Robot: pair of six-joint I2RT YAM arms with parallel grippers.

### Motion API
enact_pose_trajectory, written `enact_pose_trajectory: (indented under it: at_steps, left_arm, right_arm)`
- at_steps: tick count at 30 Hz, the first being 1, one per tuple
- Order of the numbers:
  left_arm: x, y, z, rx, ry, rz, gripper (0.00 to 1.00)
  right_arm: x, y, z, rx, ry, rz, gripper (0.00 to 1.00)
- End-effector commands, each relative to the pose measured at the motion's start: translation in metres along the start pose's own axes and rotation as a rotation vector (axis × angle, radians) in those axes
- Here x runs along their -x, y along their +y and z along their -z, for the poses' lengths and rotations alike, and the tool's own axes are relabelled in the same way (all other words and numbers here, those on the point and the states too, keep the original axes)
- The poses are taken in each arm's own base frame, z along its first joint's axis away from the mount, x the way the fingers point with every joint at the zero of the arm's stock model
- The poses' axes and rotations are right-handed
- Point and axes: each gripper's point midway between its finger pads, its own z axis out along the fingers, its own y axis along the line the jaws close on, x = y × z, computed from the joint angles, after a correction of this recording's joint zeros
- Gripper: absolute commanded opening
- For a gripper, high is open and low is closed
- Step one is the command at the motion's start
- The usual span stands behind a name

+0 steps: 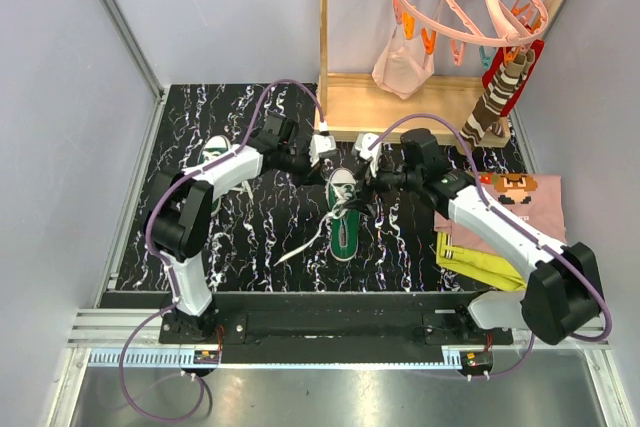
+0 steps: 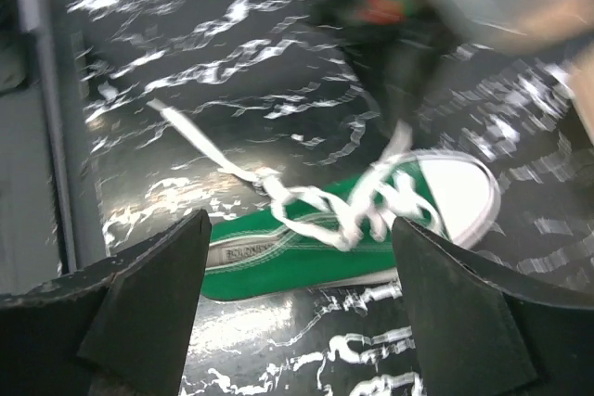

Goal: Tie the shoes

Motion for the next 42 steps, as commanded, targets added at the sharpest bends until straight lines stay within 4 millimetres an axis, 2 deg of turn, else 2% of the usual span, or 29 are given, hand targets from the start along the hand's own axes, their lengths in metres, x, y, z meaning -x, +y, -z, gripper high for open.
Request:
enact_pose_trajectory:
  at_steps: [1,8,9,12,13,19,22,25,27,33,35,36,38,41,42]
  left_arm:
    - [0.005,-0.001,-0.006,-0.01,0.005,0.208,0.0]
    - [-0.003,-0.004,-0.012,-0.03,0.04,0.489,0.0]
    - [-0.007,-0.006,-0.013,-0.035,0.048,0.511,0.0]
    - [-0.013,-0.012,-0.015,-0.02,0.071,0.531,0.0]
    - [-0.015,-0.014,-0.015,-0.021,0.075,0.526,0.0]
    - [-0.026,-0.022,-0.017,-0.037,0.112,0.576,0.0]
    - [-0.026,-0.023,-0.018,-0.046,0.109,0.58,0.0]
    - [-0.028,-0.024,-0.018,-0.053,0.11,0.584,0.0]
    - [-0.029,-0.024,-0.018,-0.056,0.113,0.59,0.0]
    - [-0.026,-0.025,-0.018,-0.062,0.104,0.57,0.0]
    - [-0.024,-0.025,-0.017,-0.065,0.097,0.56,0.0]
    - [-0.023,-0.024,-0.017,-0.064,0.096,0.557,0.0]
    - [-0.021,-0.025,-0.016,-0.066,0.092,0.547,0.0]
    - [-0.015,-0.024,-0.013,-0.059,0.084,0.521,0.0]
    - [-0.013,-0.024,-0.012,-0.056,0.083,0.513,0.0]
  right_arm:
    - [-0.001,0.03,-0.022,0.242,-0.018,0.17,0.88]
    - [-0.025,0.048,-0.074,0.412,0.065,0.289,0.82]
    - [-0.029,0.059,-0.081,0.441,0.085,0.311,0.81]
    - [-0.052,0.071,-0.099,0.474,0.147,0.397,0.77]
    - [-0.062,0.082,-0.109,0.501,0.169,0.431,0.77]
    - [-0.076,0.087,-0.14,0.511,0.218,0.476,0.74]
    - [-0.086,0.085,-0.153,0.513,0.249,0.501,0.68]
    - [-0.096,0.083,-0.161,0.509,0.279,0.527,0.64]
    - [-0.102,0.084,-0.165,0.504,0.302,0.548,0.55]
    - [-0.138,0.085,-0.157,0.518,0.39,0.599,0.4]
    - [-0.149,0.085,-0.152,0.519,0.419,0.59,0.3]
    - [-0.152,0.085,-0.149,0.518,0.429,0.586,0.16]
    - [-0.149,0.082,-0.147,0.495,0.439,0.578,0.0]
    - [-0.122,0.078,-0.146,0.439,0.403,0.555,0.0]
    - [-0.098,0.077,-0.143,0.401,0.364,0.533,0.0]
